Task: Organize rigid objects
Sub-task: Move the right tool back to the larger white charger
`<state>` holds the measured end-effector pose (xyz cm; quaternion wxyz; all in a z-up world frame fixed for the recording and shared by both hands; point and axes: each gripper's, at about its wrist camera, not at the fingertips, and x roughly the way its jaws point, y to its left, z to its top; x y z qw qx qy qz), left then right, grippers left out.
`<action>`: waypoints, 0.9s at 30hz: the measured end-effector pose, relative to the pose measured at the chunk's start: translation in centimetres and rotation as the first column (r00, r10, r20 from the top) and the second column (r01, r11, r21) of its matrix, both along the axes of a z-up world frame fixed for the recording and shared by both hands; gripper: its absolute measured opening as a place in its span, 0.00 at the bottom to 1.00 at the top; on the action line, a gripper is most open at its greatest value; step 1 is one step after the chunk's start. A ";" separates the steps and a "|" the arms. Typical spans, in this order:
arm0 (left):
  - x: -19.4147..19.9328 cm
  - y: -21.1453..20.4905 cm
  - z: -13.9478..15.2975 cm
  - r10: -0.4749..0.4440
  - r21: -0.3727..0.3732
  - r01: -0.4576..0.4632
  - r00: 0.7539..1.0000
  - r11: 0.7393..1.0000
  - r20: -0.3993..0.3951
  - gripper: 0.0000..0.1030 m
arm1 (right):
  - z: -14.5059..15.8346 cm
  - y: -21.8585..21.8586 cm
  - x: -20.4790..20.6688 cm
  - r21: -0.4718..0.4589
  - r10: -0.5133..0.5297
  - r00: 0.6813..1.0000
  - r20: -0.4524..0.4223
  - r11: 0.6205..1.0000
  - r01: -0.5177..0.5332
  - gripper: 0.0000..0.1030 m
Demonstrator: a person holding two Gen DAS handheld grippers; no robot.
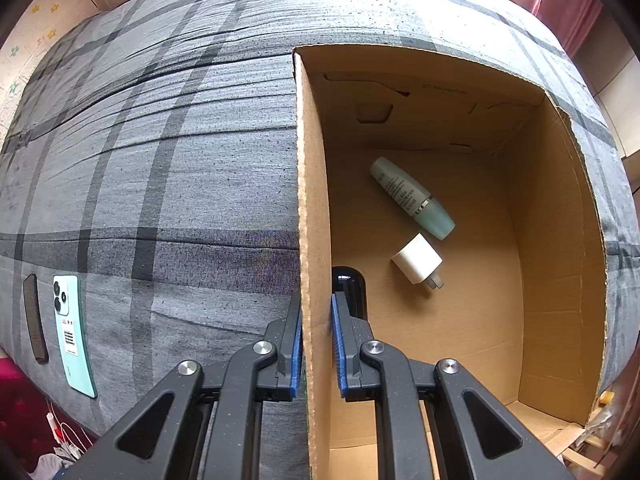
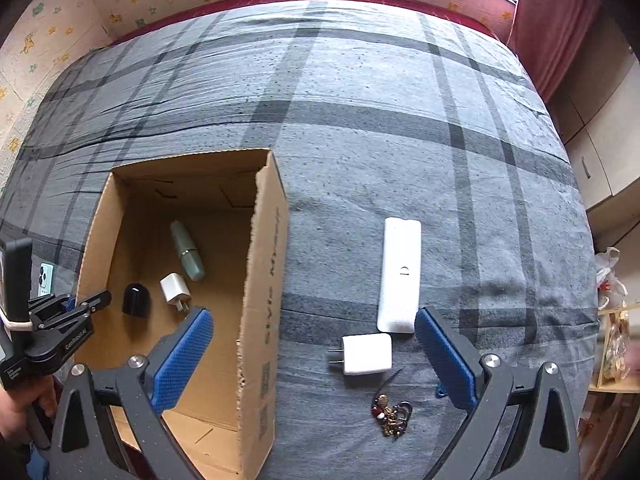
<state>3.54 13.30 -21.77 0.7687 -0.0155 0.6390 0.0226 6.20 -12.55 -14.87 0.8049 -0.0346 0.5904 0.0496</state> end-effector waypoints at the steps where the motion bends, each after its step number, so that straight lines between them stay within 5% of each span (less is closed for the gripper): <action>1: 0.0 0.0 0.0 0.000 0.001 0.000 1.000 1.000 0.000 0.13 | -0.1 -0.5 0.0 -0.004 -0.011 1.000 -0.001 1.000 0.011 1.00; 27: 0.0 -0.3 0.0 -0.002 0.012 0.002 1.000 1.000 0.003 0.13 | -10.5 -5.5 -1.4 -0.041 -0.064 0.984 -0.164 0.997 0.058 1.00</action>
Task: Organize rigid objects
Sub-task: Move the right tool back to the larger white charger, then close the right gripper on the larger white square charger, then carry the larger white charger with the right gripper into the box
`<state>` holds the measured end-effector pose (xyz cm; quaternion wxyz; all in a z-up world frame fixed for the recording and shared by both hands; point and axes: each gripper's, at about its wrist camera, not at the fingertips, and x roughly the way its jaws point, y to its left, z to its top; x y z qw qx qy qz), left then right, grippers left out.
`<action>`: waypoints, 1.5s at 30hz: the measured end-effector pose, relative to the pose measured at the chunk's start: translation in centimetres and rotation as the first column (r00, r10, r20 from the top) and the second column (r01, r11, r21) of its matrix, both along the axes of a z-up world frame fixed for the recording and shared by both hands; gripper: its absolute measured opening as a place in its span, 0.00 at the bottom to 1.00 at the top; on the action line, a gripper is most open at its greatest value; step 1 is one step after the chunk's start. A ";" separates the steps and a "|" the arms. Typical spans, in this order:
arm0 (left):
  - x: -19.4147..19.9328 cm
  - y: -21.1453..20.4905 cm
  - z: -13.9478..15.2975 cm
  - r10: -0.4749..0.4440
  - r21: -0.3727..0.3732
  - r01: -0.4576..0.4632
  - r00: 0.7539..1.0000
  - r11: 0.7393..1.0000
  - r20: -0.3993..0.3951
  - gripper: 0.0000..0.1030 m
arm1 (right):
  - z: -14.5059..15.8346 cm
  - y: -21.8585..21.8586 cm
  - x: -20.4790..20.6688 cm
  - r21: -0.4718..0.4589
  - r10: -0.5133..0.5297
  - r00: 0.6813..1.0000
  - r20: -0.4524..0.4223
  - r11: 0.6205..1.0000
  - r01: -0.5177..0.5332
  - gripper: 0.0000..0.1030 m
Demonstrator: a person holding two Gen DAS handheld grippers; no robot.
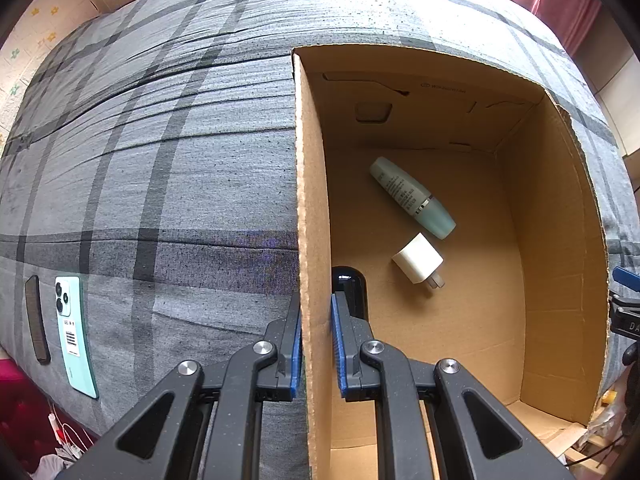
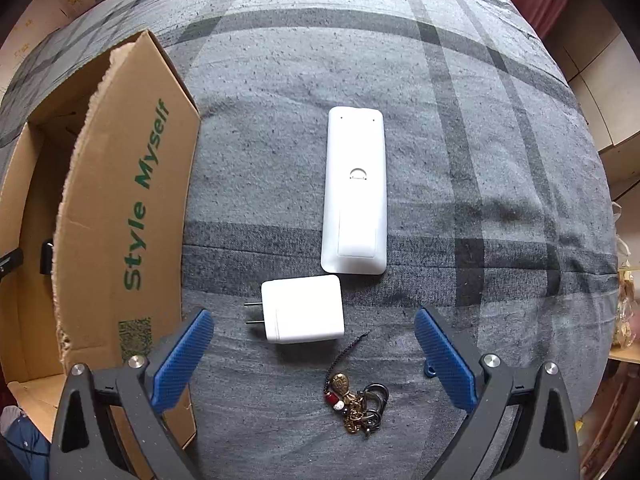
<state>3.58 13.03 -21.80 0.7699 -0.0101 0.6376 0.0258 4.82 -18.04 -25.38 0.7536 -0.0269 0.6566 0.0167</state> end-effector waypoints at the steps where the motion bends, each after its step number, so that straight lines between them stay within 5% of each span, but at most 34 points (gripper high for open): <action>1: 0.0 0.0 0.0 -0.001 0.001 0.001 1.000 1.000 0.000 0.13 | -0.3 -0.1 0.0 -0.004 0.000 1.000 -0.003 1.000 0.000 1.00; 9: 0.0 -0.1 0.0 0.001 0.008 -0.001 1.000 1.000 0.001 0.13 | -2.3 -0.8 0.0 0.014 -0.011 0.999 -0.040 1.000 0.012 0.98; 15: 0.0 -0.2 -0.1 -0.003 0.019 0.003 1.000 1.000 0.000 0.13 | -3.0 -0.8 0.1 0.040 -0.004 0.998 -0.062 0.999 0.007 0.84; 18: 0.0 -0.2 0.0 0.002 0.017 -0.002 1.000 1.000 -0.001 0.13 | -3.5 -0.6 0.3 0.050 0.001 0.997 -0.075 0.999 0.003 0.72; 20: 0.0 -0.2 -0.1 0.000 0.019 0.000 1.000 1.000 0.000 0.13 | -3.8 -0.4 0.2 0.067 0.007 0.996 -0.086 0.998 -0.001 0.52; 45: 0.0 -0.3 0.0 0.001 0.022 -0.001 1.000 1.000 0.000 0.13 | 0.3 0.0 0.0 0.048 -0.007 1.000 -0.028 0.999 0.008 0.52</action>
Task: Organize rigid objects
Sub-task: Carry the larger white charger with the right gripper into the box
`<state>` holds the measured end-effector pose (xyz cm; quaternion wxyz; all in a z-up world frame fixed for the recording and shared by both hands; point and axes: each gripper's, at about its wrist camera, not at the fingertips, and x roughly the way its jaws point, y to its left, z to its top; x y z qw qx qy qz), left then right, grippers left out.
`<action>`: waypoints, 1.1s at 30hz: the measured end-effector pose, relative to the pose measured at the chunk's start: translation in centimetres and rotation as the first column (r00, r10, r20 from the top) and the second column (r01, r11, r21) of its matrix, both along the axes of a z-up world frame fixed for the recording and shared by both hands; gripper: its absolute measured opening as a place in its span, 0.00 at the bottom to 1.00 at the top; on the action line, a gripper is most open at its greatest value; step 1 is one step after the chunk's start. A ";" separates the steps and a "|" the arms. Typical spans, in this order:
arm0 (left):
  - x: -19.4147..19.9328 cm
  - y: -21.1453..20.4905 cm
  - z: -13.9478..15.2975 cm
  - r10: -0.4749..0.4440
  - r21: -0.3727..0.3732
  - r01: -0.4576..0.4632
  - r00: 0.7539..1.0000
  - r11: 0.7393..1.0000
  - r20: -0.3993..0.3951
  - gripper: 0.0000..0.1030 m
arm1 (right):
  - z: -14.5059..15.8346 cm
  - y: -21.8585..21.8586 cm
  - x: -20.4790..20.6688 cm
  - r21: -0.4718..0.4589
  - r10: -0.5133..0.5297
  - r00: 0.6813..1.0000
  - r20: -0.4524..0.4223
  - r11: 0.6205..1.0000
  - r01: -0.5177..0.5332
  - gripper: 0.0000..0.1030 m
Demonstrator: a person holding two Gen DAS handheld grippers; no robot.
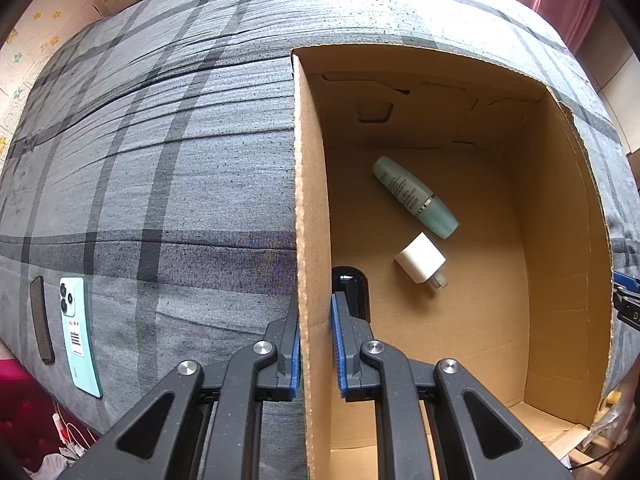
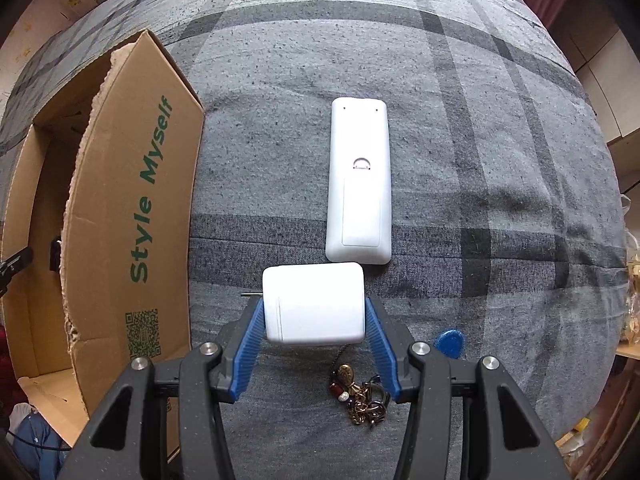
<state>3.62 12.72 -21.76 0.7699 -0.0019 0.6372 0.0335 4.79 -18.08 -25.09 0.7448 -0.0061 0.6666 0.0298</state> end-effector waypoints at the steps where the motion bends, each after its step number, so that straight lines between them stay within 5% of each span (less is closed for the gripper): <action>1: 0.0 0.0 0.0 -0.002 0.001 0.002 1.000 1.000 0.000 0.13 | 0.3 -0.1 0.0 -0.001 -0.001 1.000 0.002 1.000 0.001 0.52; 33: 0.2 0.1 0.0 -0.028 -0.007 0.028 1.000 1.000 -0.009 0.13 | 11.1 7.4 1.7 0.004 0.118 0.982 0.146 0.993 -0.120 0.52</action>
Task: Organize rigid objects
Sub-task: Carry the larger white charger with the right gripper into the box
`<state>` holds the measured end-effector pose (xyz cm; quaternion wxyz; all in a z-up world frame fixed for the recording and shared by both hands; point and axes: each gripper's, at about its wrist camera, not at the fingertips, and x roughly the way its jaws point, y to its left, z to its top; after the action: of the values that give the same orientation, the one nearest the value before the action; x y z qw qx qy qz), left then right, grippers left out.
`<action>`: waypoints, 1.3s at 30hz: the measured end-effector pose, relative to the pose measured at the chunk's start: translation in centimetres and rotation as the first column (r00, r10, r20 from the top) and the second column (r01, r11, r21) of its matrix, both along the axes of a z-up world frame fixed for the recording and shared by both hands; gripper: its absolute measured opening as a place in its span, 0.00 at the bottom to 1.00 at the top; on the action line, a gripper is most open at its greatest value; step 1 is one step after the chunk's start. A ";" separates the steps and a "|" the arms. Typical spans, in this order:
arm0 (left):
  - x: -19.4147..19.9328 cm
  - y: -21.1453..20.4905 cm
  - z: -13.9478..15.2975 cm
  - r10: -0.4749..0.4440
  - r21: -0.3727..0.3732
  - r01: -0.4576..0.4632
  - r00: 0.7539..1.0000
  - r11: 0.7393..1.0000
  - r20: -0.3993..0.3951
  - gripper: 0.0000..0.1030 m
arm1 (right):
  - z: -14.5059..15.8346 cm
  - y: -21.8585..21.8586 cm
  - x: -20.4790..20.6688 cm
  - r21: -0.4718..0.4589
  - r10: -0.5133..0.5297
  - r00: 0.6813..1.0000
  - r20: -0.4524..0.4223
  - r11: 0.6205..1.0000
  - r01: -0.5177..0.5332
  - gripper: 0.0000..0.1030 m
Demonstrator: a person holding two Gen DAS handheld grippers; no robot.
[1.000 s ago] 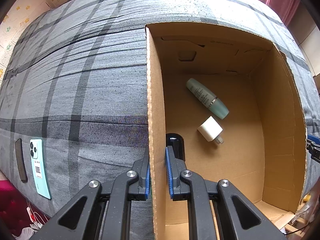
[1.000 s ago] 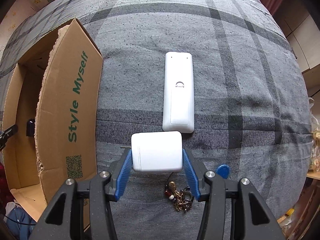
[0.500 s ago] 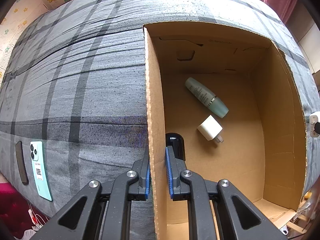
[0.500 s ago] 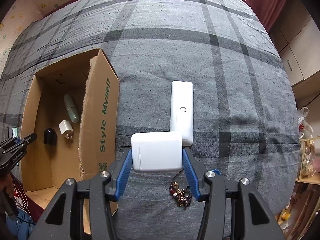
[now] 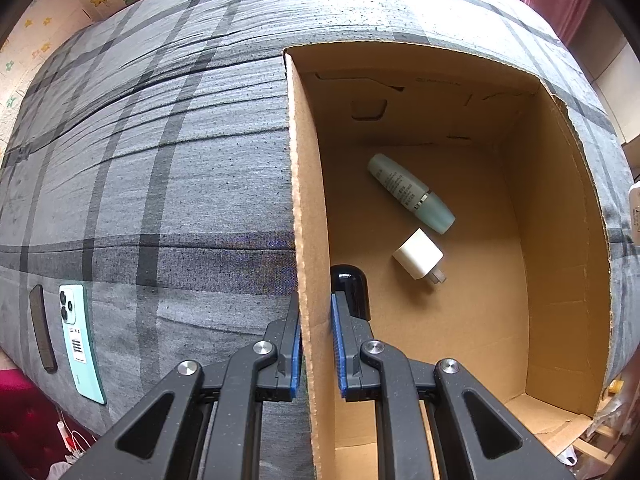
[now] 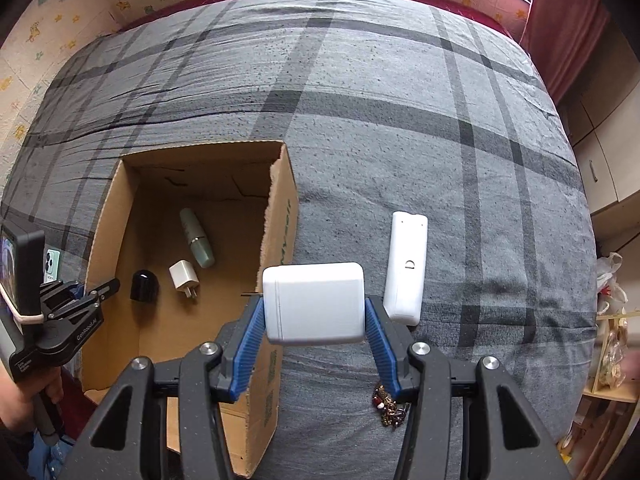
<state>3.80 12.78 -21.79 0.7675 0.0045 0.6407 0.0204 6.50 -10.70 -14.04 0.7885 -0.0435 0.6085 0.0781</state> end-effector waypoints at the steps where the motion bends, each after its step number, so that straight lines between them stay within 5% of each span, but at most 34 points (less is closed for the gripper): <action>1: 0.0 0.0 0.0 -0.001 0.000 0.001 1.000 1.000 0.000 0.13 | 0.1 0.5 0.0 0.001 0.011 1.000 0.001 1.000 -0.011 0.52; 22: 0.1 0.4 0.0 -0.004 -0.020 0.004 1.000 1.000 0.000 0.14 | -2.6 9.8 -1.0 0.049 0.201 0.979 -0.038 0.979 -0.199 0.52; 39: 0.0 0.6 -0.1 0.000 -0.034 0.000 1.000 0.999 0.004 0.14 | -10.2 12.4 -2.2 0.050 0.230 0.954 -0.190 0.973 -0.225 0.53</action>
<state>3.79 13.38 -21.91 0.7687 -0.0087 0.6395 0.0097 4.30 1.71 -24.28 0.7115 -0.0944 0.6724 0.1807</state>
